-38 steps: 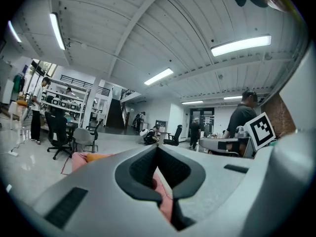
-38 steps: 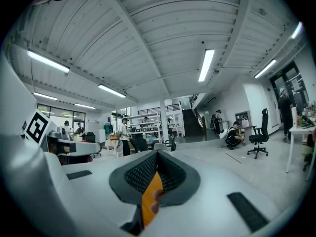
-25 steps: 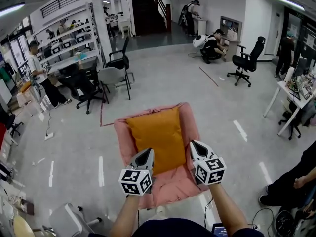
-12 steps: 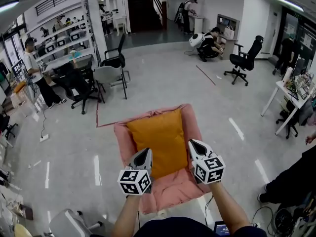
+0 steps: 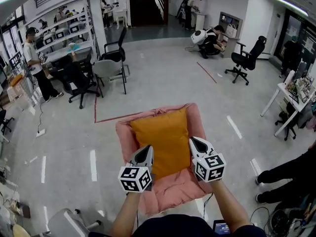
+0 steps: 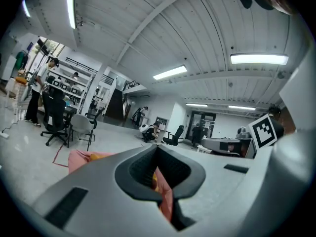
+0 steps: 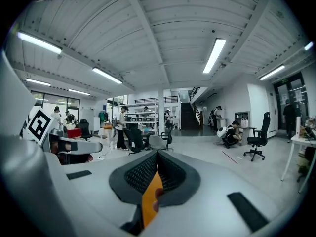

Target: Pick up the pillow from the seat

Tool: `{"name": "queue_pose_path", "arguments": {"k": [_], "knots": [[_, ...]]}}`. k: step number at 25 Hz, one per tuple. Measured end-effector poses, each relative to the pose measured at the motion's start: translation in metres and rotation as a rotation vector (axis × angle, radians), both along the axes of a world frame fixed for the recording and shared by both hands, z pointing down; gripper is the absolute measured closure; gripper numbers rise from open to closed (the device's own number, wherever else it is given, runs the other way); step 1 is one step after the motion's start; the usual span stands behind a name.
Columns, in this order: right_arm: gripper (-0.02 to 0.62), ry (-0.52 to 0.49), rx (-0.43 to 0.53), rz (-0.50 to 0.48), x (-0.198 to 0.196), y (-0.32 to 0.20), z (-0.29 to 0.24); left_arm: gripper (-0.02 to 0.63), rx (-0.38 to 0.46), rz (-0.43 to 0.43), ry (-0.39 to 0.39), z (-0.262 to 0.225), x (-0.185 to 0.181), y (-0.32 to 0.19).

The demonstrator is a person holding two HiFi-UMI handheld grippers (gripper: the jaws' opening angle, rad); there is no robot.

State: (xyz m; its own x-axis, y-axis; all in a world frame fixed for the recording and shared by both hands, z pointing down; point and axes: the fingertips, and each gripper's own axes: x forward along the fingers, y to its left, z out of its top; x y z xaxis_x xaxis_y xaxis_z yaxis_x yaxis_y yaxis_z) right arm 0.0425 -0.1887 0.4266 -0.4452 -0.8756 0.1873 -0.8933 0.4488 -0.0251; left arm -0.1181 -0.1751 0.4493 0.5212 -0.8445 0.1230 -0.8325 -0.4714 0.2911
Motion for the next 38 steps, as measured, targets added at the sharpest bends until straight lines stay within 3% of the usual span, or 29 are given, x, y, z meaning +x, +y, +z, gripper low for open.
{"name": "queue_pose_path", "arguments": {"k": [12, 38], "knots": [[0.578, -0.003, -0.041, 0.016, 0.006, -0.019, 0.018, 0.603, -0.031, 0.034, -0.012, 0.014, 0.005, -0.016], [0.577, -0.007, -0.122, -0.097, 0.019, -0.110, 0.052, 0.601, -0.098, -0.050, 0.012, 0.045, 0.022, -0.090]]}}
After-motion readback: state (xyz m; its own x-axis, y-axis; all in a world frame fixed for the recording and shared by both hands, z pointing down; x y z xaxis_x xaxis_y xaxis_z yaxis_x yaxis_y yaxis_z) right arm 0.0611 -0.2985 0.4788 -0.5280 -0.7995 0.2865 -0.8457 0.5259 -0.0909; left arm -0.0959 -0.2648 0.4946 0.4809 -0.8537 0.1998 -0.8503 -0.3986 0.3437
